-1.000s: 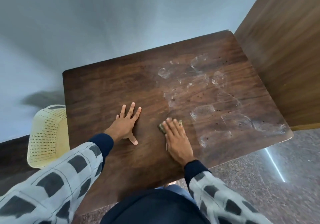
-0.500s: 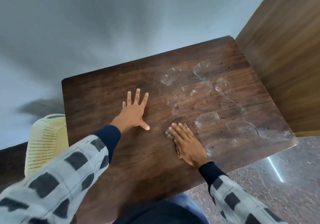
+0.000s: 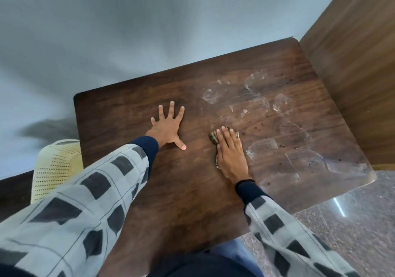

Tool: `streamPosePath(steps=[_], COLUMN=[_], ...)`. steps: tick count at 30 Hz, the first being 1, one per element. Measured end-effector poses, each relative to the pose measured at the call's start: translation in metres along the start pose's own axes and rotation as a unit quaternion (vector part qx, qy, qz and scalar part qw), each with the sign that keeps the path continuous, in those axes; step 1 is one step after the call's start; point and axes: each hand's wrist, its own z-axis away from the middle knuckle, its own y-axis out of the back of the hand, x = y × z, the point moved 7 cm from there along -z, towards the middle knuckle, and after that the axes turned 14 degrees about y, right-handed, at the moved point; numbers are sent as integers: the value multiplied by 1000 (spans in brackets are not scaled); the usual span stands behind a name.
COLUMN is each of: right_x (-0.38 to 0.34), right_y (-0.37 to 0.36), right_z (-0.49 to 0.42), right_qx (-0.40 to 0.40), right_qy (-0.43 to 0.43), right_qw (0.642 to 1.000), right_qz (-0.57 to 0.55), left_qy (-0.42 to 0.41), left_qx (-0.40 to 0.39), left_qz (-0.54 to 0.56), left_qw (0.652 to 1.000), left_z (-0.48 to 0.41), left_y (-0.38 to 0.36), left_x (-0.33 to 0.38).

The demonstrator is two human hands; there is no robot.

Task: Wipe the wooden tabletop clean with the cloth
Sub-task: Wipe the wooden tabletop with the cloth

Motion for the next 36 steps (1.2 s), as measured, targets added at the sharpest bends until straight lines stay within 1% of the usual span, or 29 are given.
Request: streamPosePath(steps=[1, 2, 3, 5, 6, 7, 8, 9, 11, 12, 13, 15, 16, 17, 18, 20, 21, 22, 23, 25, 27, 28, 29, 32, 33, 34, 36], right_x=[-8, -18, -26, -27, -16, -3, 6, 12, 7, -3, -12, -24, -19, -8, 4, 18, 16, 8, -3, -21, -19, -11, -1, 12, 6, -4, -23], right_y=[-1, -7, -11, -11, -7, -6, -2, 2, 5, 3, -1, -4, -1, 3, 6, 12, 14, 13, 9, 1, 5, 9, 9, 15, 14, 9, 1], right_z=[-9, -9, -3, 18, 20, 14, 0, -17, -45, -51, -51, -33, -24, -23, -32, -63, -77, -85, -88, -72, -48, -50, -60, -107, -115, -116, -103], right_qx=[6, -11, -34, -80, -91, -94, -86, -61, -12, -5, -15, -53, -70, -79, -79, -46, -27, -16, -19, -46, -64, -63, -60, -5, 9, 5, -32], right_qy=[-5, 23, 78, 194, 219, 211, 171, 117, 30, 20, 38, 128, 167, 184, 171, 92, 55, 35, 41, 114, 177, 181, 160, 42, 32, 51, 151], right_qw=[1000, 1000, 996, 978, 971, 972, 981, 991, 999, 1000, 999, 990, 983, 980, 982, 995, 998, 999, 999, 992, 982, 981, 985, 999, 999, 999, 988], right_qz=[-2, -1, 4, 21, 31, 39, 36, 22, 6, 1, -3, -3, -1, 6, 7, 0, -5, -9, -14, -13, -9, -9, -9, -11, -5, -2, 1], left_qy=[0, -1, -3, -3, -2, -1, 0, -2, -5, -5, -3, 0, 2, 3, 3, 4, 4, 4, 1, 1, 9, 14, 21, 52, 60, 65, 73], left_qx=[0, -1, 0, 0, -1, -3, -6, -7, -3, -2, -1, -2, -4, -5, -8, -13, -11, -11, -10, -3, 15, 31, 41, 29, 17, 3, -9], left_qz=[1, 2, 4, 4, 5, 5, 6, 7, 11, 13, 14, 11, 11, 12, 13, 16, 20, 24, 28, 47, 70, 77, 82, 102, 106, 107, 102], left_qw=[1000, 1000, 1000, 1000, 1000, 1000, 1000, 1000, 1000, 1000, 1000, 1000, 1000, 1000, 1000, 1000, 1000, 1000, 1000, 999, 997, 996, 996, 993, 992, 992, 992], left_z=[-1, -1, -3, -5, -5, -6, -6, -6, -7, -7, -7, -7, -7, -7, -7, -8, -9, -9, -10, -12, -14, -17, -22, -39, -45, -49, -54], left_y=[1, 0, 0, -2, -2, -2, -2, -2, -3, -3, -2, -3, -3, -3, -2, -2, -3, -4, -6, -6, 3, 13, 24, 53, 58, 61, 62], left_x=[0, 0, -1, -2, -2, -1, -1, 0, 0, -1, -3, -4, -4, -3, -3, 0, 0, -1, -1, -6, -17, -24, -31, -54, -59, -62, -64])
